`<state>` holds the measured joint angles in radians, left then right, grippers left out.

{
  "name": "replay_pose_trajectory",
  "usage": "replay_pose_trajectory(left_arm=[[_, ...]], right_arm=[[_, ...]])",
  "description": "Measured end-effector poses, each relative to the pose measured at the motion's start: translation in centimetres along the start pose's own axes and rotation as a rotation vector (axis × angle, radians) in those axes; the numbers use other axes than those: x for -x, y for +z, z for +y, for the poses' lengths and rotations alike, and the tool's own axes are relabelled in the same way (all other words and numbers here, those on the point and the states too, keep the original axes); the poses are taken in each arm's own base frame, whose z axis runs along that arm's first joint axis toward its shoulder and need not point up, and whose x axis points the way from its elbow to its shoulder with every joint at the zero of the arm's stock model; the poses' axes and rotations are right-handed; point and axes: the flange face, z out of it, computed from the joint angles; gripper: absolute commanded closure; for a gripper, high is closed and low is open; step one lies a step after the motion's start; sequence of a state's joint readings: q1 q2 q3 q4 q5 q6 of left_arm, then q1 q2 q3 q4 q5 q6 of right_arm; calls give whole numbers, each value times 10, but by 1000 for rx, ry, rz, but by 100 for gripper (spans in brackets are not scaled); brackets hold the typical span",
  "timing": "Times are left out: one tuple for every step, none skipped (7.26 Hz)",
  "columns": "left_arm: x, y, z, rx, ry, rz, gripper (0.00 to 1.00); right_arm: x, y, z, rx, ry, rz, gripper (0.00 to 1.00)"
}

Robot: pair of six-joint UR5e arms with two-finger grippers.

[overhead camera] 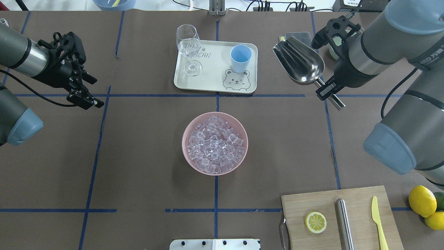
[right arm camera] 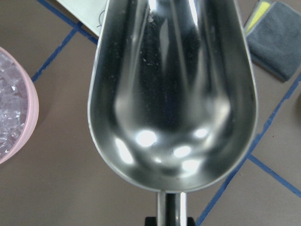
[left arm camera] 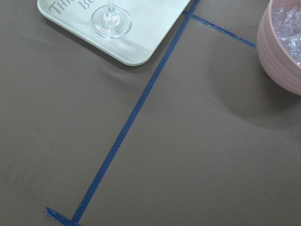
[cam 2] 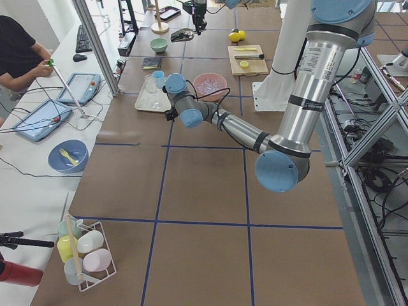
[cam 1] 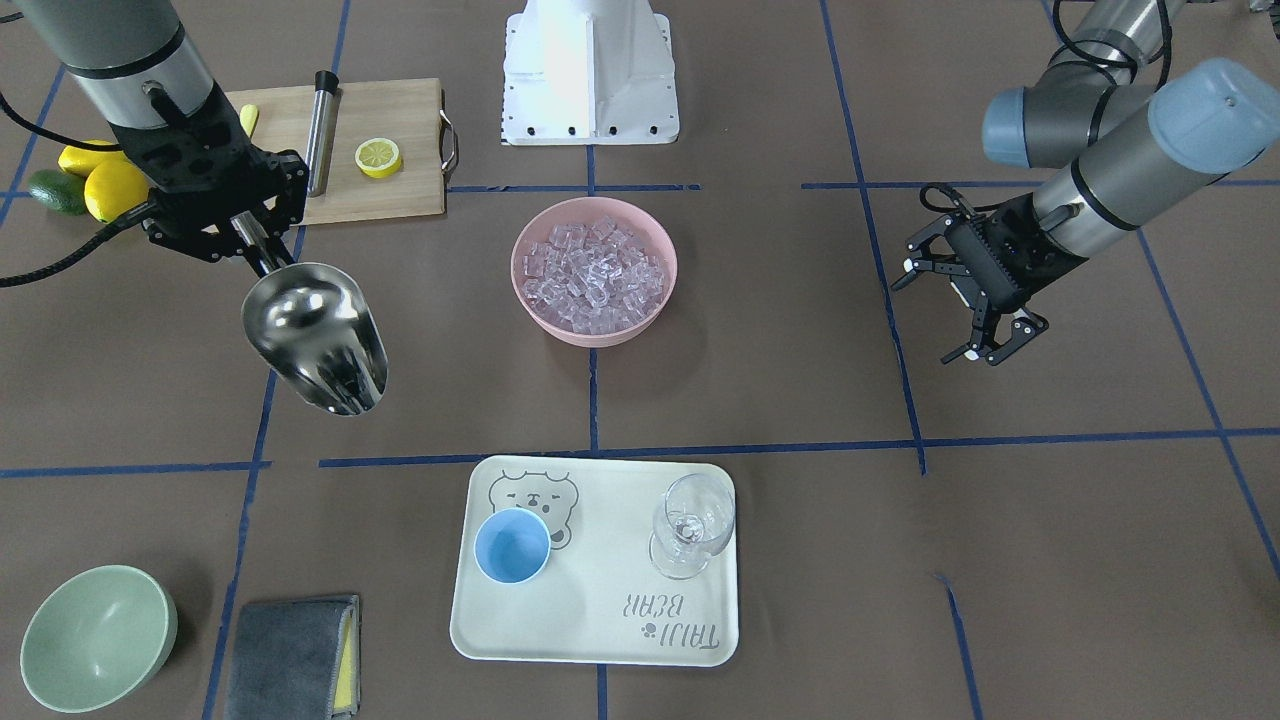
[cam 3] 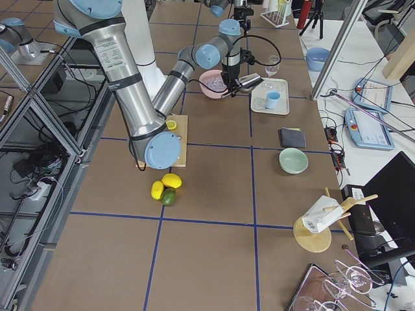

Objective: Put ice in cup with scoop
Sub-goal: 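Carry the scoop to the pink ice bowl while the left gripper reaches the bowl rim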

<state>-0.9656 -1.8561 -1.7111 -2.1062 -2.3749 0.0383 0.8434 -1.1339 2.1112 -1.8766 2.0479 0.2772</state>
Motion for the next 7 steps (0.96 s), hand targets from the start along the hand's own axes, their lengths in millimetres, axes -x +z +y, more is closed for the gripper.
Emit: replay_pose_trajectory(left_arm=[[-7, 6, -7, -1, -5, 12, 0], [-15, 13, -15, -2, -6, 27, 0], [-25, 21, -22, -5, 8, 44, 0], [-40, 33, -28, -20, 45, 69, 0], [-57, 47, -32, -50, 99, 90, 0], [-72, 65, -34, -88, 159, 97, 0], [-84, 84, -32, -131, 214, 104, 0]], right_arm=[[10, 5, 0, 6, -56, -2, 100], [19, 8, -2, 11, -97, 6, 100], [26, 8, -6, 31, -112, 16, 100], [32, 7, -10, 72, -132, 27, 100], [35, 7, -10, 118, -175, 34, 100], [35, 8, -8, 164, -235, 37, 100], [35, 9, -6, 201, -300, 34, 100]])
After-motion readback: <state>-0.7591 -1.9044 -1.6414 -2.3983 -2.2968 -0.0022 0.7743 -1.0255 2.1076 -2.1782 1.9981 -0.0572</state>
